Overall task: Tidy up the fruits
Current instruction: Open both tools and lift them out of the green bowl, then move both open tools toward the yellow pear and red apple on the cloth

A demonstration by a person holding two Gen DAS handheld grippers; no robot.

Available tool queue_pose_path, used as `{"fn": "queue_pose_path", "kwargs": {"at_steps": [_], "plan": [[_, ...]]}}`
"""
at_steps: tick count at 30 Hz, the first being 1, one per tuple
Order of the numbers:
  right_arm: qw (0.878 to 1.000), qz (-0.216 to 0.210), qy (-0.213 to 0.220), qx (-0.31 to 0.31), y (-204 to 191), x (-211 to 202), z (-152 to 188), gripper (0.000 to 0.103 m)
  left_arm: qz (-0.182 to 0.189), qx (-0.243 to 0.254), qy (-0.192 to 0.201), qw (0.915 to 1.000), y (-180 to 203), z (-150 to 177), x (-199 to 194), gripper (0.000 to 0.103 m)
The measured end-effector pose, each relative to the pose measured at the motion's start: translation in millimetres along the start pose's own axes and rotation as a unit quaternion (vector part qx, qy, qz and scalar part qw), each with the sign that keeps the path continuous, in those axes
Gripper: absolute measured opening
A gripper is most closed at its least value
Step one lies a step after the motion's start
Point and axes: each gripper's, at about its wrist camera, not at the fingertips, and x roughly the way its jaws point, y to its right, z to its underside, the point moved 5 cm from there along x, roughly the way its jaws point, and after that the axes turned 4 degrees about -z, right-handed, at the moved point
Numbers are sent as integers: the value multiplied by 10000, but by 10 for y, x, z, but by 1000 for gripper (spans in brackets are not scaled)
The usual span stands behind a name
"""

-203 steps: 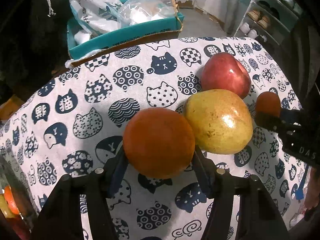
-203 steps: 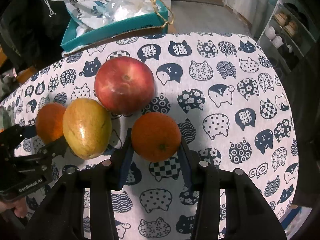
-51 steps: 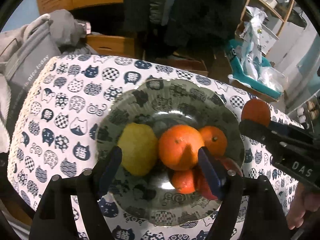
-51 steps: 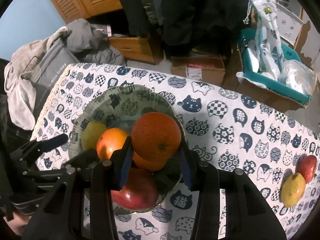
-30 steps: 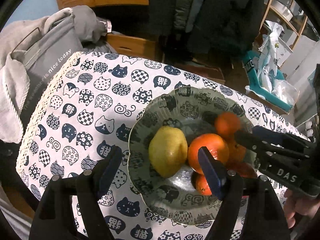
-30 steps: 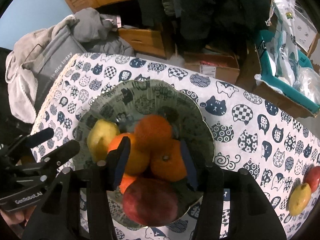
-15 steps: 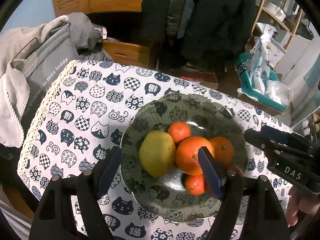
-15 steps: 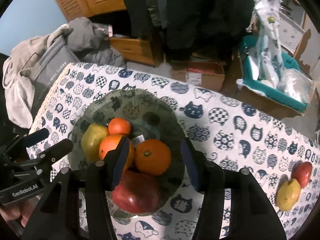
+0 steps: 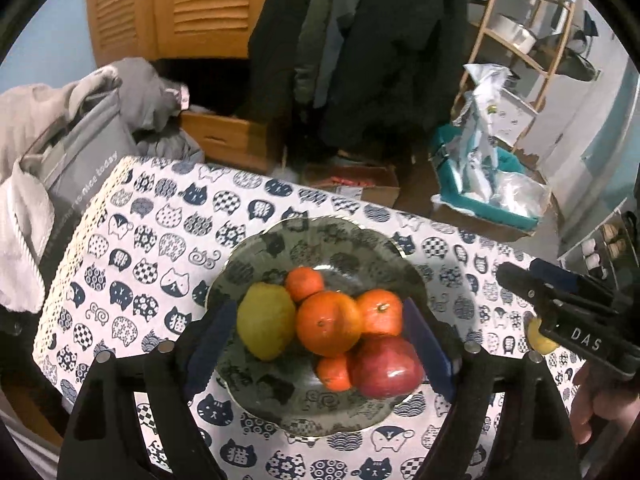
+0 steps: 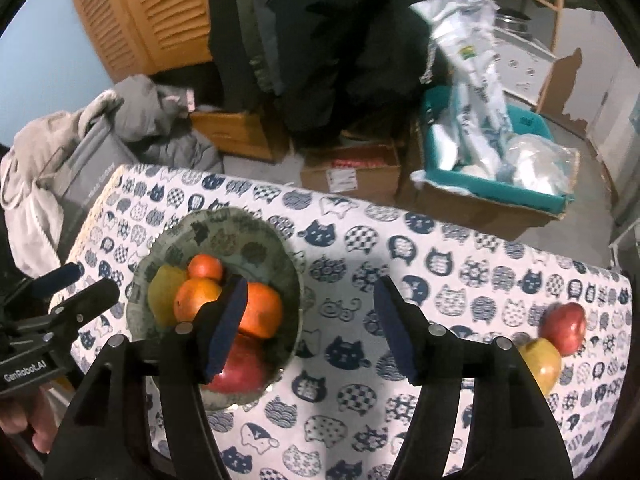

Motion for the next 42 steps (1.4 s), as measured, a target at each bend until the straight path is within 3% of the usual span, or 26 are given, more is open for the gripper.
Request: {"fn": "queue_pose_path", "kwargs": {"at_steps": [20,30,42], "plan": [[9917,670,1096,-85,506,-1186,72,84,287,625,891,9936,656,-111,-752,94],[9859,911,1397,-111,772,-1620,226,84,497,872,1089,9890,1062,-86,-964,98],[9780,1364,1563,236,1394,-1993,503,84,687,1316,1176,9819,1713,-12,-1061,101]]}}
